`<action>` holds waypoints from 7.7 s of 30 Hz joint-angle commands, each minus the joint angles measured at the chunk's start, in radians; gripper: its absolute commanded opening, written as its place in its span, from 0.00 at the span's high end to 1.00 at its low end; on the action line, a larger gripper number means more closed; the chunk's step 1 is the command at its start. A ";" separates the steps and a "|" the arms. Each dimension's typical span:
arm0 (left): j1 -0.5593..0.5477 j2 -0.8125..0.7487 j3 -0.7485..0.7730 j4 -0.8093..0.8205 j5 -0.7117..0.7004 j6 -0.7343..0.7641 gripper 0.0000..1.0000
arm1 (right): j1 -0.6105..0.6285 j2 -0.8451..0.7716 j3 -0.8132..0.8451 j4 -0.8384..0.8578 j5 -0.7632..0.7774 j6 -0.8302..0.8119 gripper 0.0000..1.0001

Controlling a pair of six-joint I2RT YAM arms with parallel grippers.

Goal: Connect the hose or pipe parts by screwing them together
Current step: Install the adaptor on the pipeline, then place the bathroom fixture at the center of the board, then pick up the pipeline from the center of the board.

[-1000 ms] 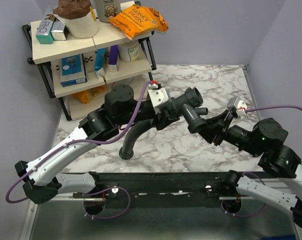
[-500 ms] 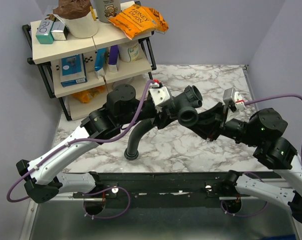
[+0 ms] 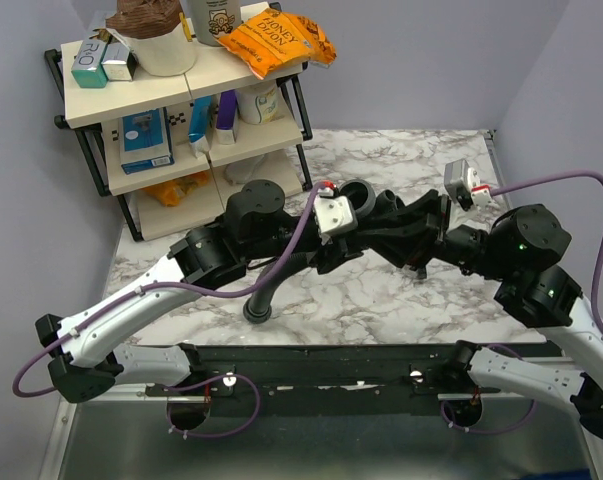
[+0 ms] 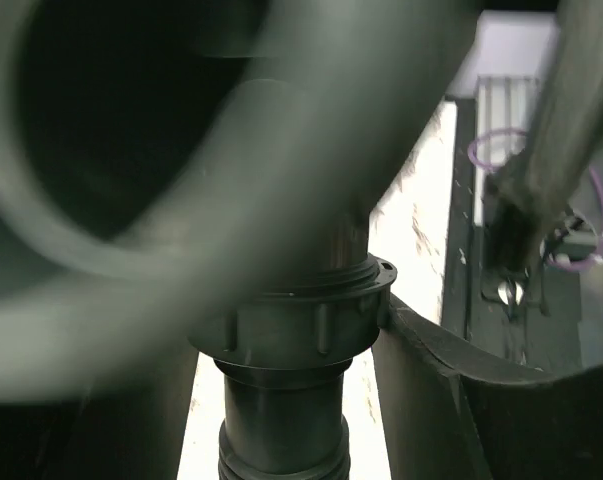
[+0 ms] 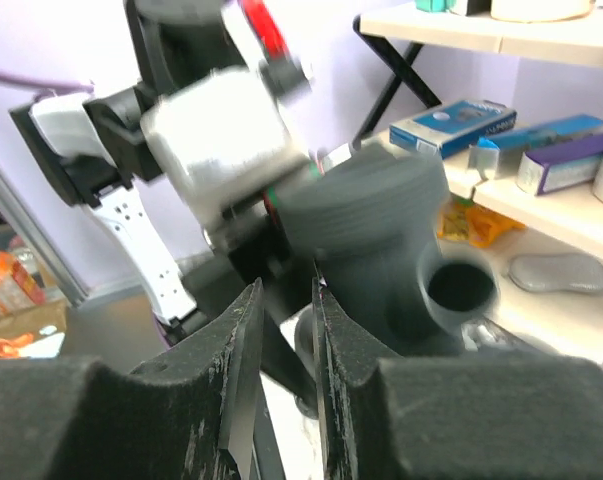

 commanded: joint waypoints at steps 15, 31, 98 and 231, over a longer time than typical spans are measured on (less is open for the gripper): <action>-0.079 -0.004 -0.003 -0.093 0.132 0.107 1.00 | 0.004 0.136 0.175 -0.153 0.195 -0.078 0.66; -0.093 -0.047 0.016 -0.097 0.146 0.124 1.00 | -0.002 0.176 0.192 -0.310 0.297 -0.150 0.66; 0.257 0.659 0.453 -0.210 -0.376 -0.602 0.91 | -0.160 -0.178 -0.030 -0.333 0.746 -0.132 0.00; 0.056 0.507 -0.026 -0.356 0.060 0.216 0.01 | -0.580 -0.048 -0.343 -0.402 0.376 0.230 0.01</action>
